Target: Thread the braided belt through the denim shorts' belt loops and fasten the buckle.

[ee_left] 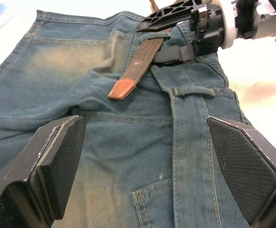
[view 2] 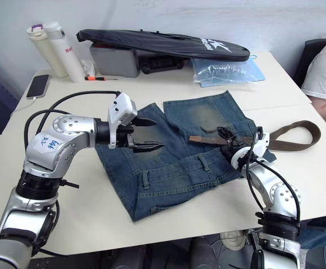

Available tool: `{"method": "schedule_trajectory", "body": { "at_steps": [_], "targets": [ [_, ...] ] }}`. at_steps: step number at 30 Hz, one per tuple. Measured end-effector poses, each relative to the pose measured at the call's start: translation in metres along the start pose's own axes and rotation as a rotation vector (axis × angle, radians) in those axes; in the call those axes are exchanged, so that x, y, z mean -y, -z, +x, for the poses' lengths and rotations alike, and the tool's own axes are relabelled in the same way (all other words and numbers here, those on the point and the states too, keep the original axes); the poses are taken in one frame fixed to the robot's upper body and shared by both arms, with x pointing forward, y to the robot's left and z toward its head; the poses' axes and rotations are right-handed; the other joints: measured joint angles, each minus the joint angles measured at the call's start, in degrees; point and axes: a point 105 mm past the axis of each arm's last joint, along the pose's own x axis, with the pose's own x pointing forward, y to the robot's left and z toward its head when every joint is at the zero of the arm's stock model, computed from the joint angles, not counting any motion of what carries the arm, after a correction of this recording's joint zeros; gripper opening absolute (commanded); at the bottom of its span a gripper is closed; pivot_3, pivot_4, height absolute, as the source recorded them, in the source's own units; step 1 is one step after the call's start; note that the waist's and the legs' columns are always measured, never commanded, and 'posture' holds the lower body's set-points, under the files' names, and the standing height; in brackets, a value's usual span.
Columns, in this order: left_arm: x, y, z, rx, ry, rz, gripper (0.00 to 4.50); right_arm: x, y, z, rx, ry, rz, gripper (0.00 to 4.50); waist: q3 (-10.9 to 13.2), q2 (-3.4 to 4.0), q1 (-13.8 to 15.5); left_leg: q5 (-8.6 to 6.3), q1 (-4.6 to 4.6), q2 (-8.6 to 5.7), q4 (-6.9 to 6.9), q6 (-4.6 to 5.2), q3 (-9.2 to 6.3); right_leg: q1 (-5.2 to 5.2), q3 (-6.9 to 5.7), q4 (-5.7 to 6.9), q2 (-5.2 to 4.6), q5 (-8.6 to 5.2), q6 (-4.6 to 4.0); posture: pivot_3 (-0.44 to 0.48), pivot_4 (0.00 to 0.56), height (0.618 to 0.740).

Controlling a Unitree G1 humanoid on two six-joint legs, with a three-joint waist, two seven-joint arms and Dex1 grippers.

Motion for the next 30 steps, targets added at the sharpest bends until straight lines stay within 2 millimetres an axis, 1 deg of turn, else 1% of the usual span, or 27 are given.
{"method": "schedule_trajectory", "body": {
  "at_steps": [3,6,11,17,18,21,23,28,29,30],
  "targets": [
    [0.0,0.0,0.0,0.0,0.0,0.0,4.5,0.002,0.0,0.002,0.011,-0.001,-0.002,4.44,-0.1,-0.09,0.0,0.0,0.04,0.02,0.01,0.0,-0.01,0.0,0.0,0.05,0.01,-0.01,-0.02,0.0,0.15,0.74],
    [0.0,0.0,0.0,-0.001,-0.002,0.001,4.5,0.004,0.0,0.007,0.031,-0.021,0.043,4.44,-0.3,-0.28,0.1,0.0,0.06,0.01,0.06,0.0,-0.01,0.01,0.0,-0.05,-0.01,-0.04,-0.06,0.0,0.15,0.74],
    [0.0,0.0,0.0,-0.003,-0.004,0.003,4.5,0.002,0.008,0.02,0.042,-0.079,0.11,4.44,-0.3,-0.27,-0.2,0.0,0.07,0.06,-0.02,0.0,-0.02,0.0,0.01,0.11,0.02,-0.08,-0.15,0.0,0.15,0.74],
    [0.001,0.001,0.001,-0.005,0.002,0.012,4.5,0.002,0.016,0.029,0.03,-0.098,0.104,4.44,-0.3,-0.26,-1.3,0.0,0.06,0.15,-0.17,0.0,0.0,0.0,0.02,0.28,0.08,-0.11,-0.19,0.0,0.15,0.74],
    [0.001,0.001,0.001,-0.007,0.002,0.013,4.5,0.002,0.016,0.03,0.029,-0.099,0.101,4.22,-0.3,-0.26,-1.3,0.0,0.06,0.15,-0.19,0.0,0.01,0.0,0.02,0.28,0.08,-0.11,-0.19,0.0,0.15,0.74],
    [0.001,0.002,0.002,-0.013,0.0,0.017,4.5,0.007,0.018,0.029,0.016,-0.079,0.087,3.26,-0.3,-0.25,-1.2,0.01,0.1,0.16,-0.19,-0.01,-0.01,-0.02,0.01,0.27,0.09,-0.11,-0.2,0.0,0.15,0.74],
    [0.0,0.002,0.001,-0.016,-0.004,0.019,4.5,0.013,0.022,0.025,-0.008,-0.066,0.078,2.37,-0.3,-0.24,-1.2,0.01,0.09,0.16,-0.26,-0.01,-0.02,-0.03,0.0,0.25,0.09,-0.14,-0.24,0.0,0.15,0.74],
    [-0.001,0.002,0.001,-0.013,-0.004,0.026,4.5,-0.002,0.024,0.019,-0.049,-0.112,0.019,0.18,-0.3,-0.29,-1.1,0.01,0.09,0.19,-0.36,-0.02,-0.05,-0.03,-0.06,0.23,0.11,-0.18,-0.29,0.0,0.15,0.74],
    [-0.001,0.002,0.001,-0.012,-0.004,0.029,4.5,-0.003,0.025,0.018,-0.057,-0.115,0.007,0.07,-0.3,-0.34,-1.1,0.01,0.09,0.2,-0.36,-0.02,-0.06,-0.02,-0.07,0.22,0.12,-0.19,-0.3,0.0,0.15,0.74],
    [0.0,0.001,0.001,-0.01,-0.003,0.032,4.5,-0.002,0.023,0.017,-0.055,-0.113,0.006,0.07,-0.4,-0.36,-1.1,0.01,0.1,0.2,-0.36,-0.02,-0.07,-0.02,-0.07,0.21,0.12,-0.19,-0.31,0.0,0.15,0.74]
  ]
}}
